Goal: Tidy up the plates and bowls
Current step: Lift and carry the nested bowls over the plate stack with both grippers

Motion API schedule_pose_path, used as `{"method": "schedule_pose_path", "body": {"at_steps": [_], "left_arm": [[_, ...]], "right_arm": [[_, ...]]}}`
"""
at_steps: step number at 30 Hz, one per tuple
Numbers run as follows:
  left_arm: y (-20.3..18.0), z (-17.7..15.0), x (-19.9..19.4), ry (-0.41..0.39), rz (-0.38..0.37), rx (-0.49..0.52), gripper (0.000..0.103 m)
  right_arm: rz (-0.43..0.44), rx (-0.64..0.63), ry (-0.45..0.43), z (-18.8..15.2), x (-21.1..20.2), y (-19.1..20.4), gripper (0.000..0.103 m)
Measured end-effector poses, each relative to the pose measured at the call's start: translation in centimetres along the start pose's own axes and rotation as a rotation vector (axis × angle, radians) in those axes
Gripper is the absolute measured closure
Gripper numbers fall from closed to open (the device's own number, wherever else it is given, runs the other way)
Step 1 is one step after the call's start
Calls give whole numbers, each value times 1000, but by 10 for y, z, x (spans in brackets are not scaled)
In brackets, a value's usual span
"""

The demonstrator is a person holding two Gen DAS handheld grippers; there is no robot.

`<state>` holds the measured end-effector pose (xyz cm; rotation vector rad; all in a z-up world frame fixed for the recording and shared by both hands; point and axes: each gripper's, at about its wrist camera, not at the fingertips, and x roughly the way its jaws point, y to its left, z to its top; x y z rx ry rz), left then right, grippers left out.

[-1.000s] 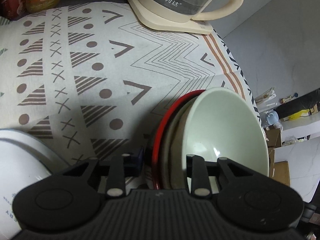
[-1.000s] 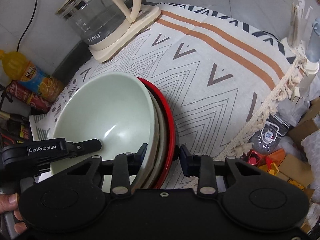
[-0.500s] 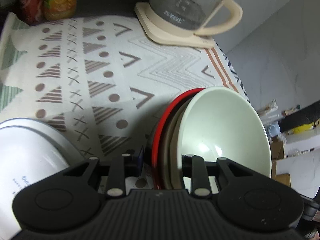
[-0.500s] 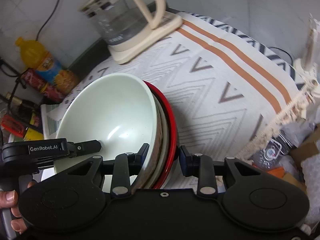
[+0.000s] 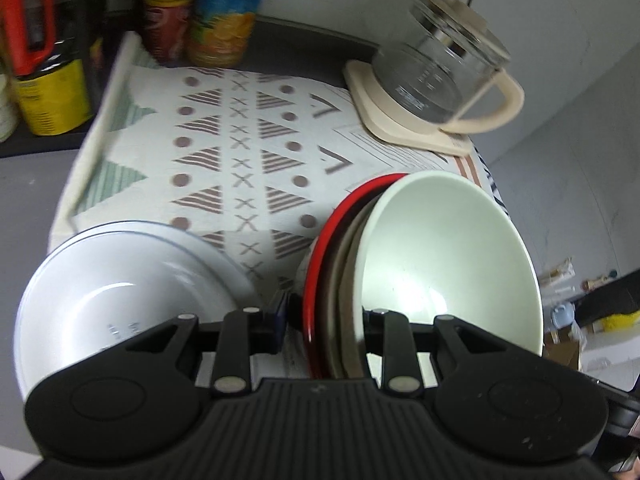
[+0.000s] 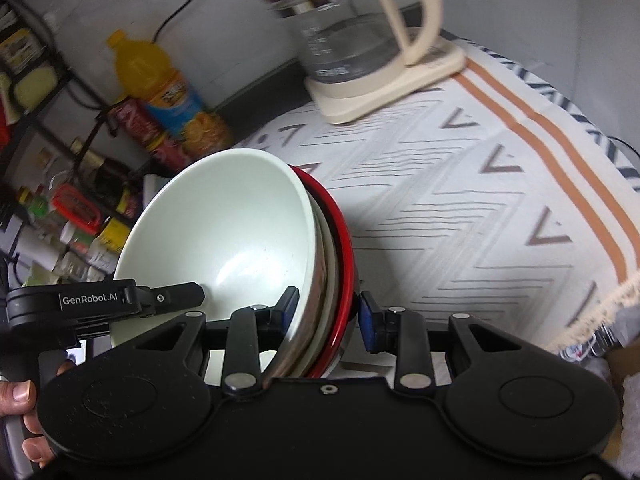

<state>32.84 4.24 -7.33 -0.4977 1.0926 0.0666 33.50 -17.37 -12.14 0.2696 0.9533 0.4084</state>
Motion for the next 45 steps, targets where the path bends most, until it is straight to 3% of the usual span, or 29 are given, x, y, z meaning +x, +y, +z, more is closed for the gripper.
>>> {"method": "schedule_pose_path", "body": {"at_steps": [26, 39, 45], "left_arm": [[103, -35, -63, -114, 139, -269, 76], [152, -49, -70, -85, 193, -353, 74], [155, -51, -65, -71, 184, -341, 75]], "right_arm": [[164, -265, 100, 0, 41, 101, 72], [206, -309, 176, -17, 67, 137, 72], [204, -321, 157, -18, 67, 141, 71]]}}
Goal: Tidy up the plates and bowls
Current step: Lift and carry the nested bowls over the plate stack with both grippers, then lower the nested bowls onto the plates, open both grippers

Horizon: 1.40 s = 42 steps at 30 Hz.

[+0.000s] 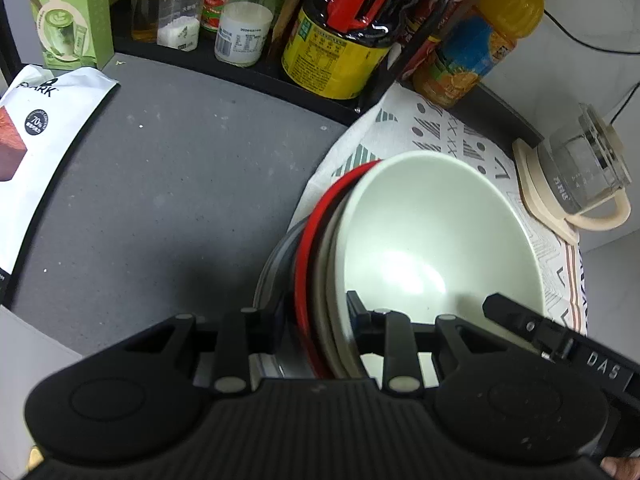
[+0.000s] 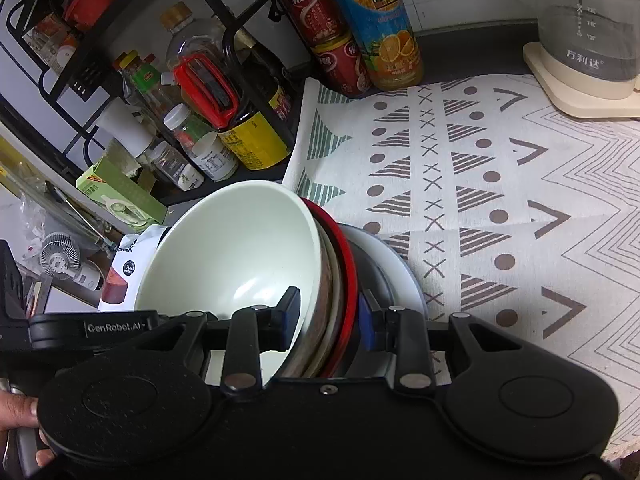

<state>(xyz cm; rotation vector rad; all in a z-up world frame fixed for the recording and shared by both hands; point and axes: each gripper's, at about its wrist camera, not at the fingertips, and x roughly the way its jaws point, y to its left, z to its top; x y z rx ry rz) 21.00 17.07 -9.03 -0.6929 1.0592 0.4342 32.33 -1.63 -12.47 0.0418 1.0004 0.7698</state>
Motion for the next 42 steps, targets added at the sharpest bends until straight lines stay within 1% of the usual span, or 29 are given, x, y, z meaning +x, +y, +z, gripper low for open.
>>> {"method": "schedule_pose_path", "body": {"at_steps": [4, 7, 12, 17, 22, 26, 30, 34, 36, 37, 39, 40, 42], "left_arm": [[-11, -6, 3, 9, -11, 55, 75], [-16, -8, 4, 12, -24, 68, 74], [-14, -6, 4, 19, -31, 54, 74], [-18, -6, 5, 18, -26, 72, 74], [-21, -8, 6, 25, -38, 61, 74], [-24, -10, 7, 26, -34, 72, 74], [-19, -7, 7, 28, -36, 33, 74], [-13, -4, 5, 21, -17, -11, 74], [-12, -5, 1, 6, -9, -15, 71], [-13, -6, -2, -3, -6, -14, 69], [-13, -8, -10, -24, -5, -23, 54], [-13, -10, -15, -38, -3, -30, 50], [-14, -16, -26, -70, 8, -38, 38]], "right_arm": [[-44, -8, -12, 0, -3, 0, 71], [-66, 6, -19, -1, -6, -5, 71], [-67, 30, -9, -6, -7, -8, 71], [-76, 31, -1, -17, -7, -7, 68], [-78, 44, 1, -21, -12, -12, 68], [-77, 55, 0, -22, -13, -16, 68], [-75, 49, 3, -21, -11, -14, 68], [-57, 32, 8, -19, -7, -10, 68], [-47, 27, 7, -18, -5, -9, 67], [-41, 31, 10, -17, -5, -9, 65], [-35, 38, 19, -17, -6, -8, 64], [-27, 30, 17, -17, -9, -7, 61], [-1, 15, 7, -21, -16, -6, 58]]}}
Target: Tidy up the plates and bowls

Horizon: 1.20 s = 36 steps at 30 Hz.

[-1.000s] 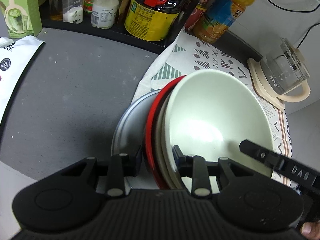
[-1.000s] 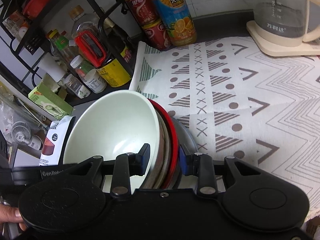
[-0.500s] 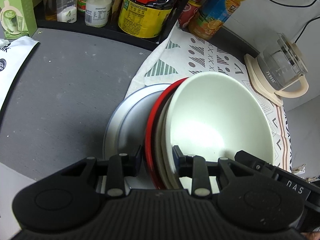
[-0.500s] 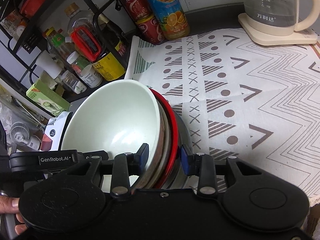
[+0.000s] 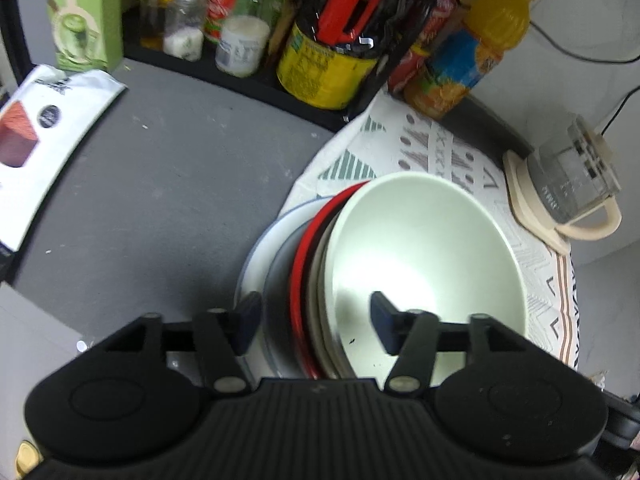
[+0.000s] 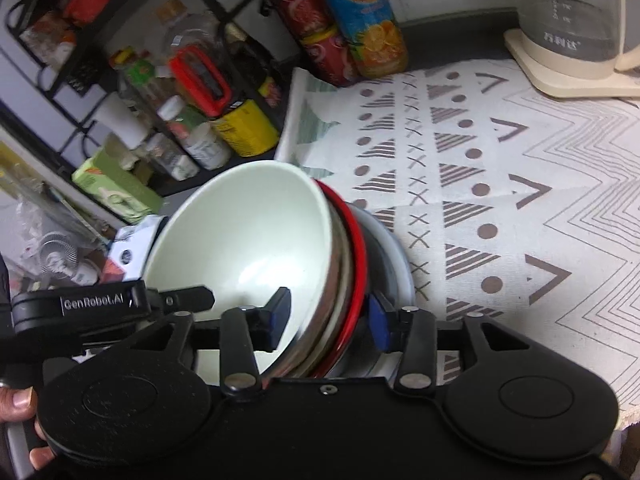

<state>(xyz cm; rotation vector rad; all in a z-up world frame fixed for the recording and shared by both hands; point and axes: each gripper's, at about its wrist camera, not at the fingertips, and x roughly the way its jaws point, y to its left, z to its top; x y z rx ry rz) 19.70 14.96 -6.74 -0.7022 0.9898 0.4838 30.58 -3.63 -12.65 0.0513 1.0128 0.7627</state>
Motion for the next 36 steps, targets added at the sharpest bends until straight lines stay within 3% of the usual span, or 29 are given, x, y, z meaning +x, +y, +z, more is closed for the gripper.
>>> {"method": "schedule_pose_path", "body": {"at_steps": [3, 8, 11, 19, 29, 36], "left_arm": [[-1, -11, -17, -41, 17, -11, 29], [-4, -36, -42, -79, 58, -18, 27], [-6, -49, -57, -107, 68, -16, 23], [-19, -69, -86, -145, 64, 49, 22], [-24, -66, -103, -175, -37, 197, 21], [-9, -65, -122, -182, -106, 320, 18]], "right_arm": [[30, -23, -22, -7, -14, 0, 50], [38, -64, -85, -20, -41, -5, 32], [50, -85, -123, -27, -55, -11, 26], [14, -77, -193, -41, -93, -16, 20], [-123, -28, -285, -64, -128, -3, 11], [-229, 64, -357, -99, -147, 19, 8]]}}
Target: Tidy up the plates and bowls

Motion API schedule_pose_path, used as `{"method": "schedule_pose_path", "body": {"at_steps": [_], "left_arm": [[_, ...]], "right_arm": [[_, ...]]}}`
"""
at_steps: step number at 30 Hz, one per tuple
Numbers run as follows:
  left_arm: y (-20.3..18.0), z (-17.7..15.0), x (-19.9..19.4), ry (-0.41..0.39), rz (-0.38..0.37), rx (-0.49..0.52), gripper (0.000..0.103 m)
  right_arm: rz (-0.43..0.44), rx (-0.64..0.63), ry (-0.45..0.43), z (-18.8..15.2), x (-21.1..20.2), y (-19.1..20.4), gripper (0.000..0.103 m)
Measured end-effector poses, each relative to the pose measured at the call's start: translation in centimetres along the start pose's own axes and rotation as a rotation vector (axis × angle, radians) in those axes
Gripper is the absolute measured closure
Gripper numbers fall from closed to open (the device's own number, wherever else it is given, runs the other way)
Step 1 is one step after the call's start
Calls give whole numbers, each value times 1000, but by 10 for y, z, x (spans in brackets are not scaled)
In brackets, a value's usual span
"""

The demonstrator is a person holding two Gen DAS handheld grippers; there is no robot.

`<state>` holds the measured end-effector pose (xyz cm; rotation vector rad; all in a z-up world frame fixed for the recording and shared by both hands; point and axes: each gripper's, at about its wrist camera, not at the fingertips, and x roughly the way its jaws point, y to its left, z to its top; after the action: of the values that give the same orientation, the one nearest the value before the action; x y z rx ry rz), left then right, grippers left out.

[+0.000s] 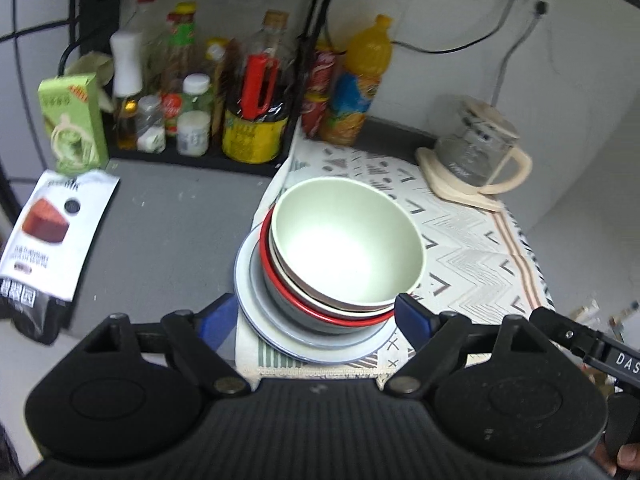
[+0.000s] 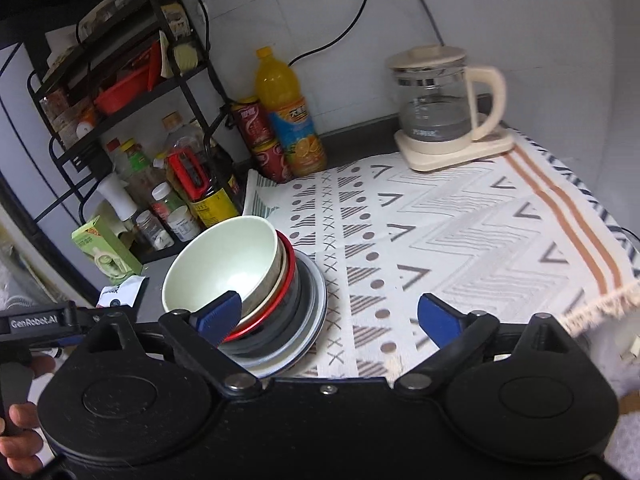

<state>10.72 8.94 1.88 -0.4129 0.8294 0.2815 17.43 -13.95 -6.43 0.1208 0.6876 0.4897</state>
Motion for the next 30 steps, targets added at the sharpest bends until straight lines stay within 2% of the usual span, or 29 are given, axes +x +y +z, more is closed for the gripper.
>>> {"method": "schedule_pose_path", "body": {"at_steps": [4, 8, 14, 17, 28, 30], "left_arm": [[13, -1, -13, -7, -32, 21, 17], [21, -3, -26, -21, -69, 86, 15], [30, -10, -37, -18, -130, 113, 6], [32, -14, -41, -25, -145, 133, 0], [44, -27, -72, -59, -186, 183, 0], [49, -30, -78, -65, -176, 189, 0]], "right_arm": [[-56, 0, -27, -14, -17, 13, 8], [-97, 33, -56, -27, -35, 23, 5], [-162, 31, -102, -40, -55, 42, 0], [-183, 27, -114, -45, -64, 49, 0], [-207, 21, -150, -65, -86, 76, 0], [-205, 25, -156, -70, -90, 81, 0]]}}
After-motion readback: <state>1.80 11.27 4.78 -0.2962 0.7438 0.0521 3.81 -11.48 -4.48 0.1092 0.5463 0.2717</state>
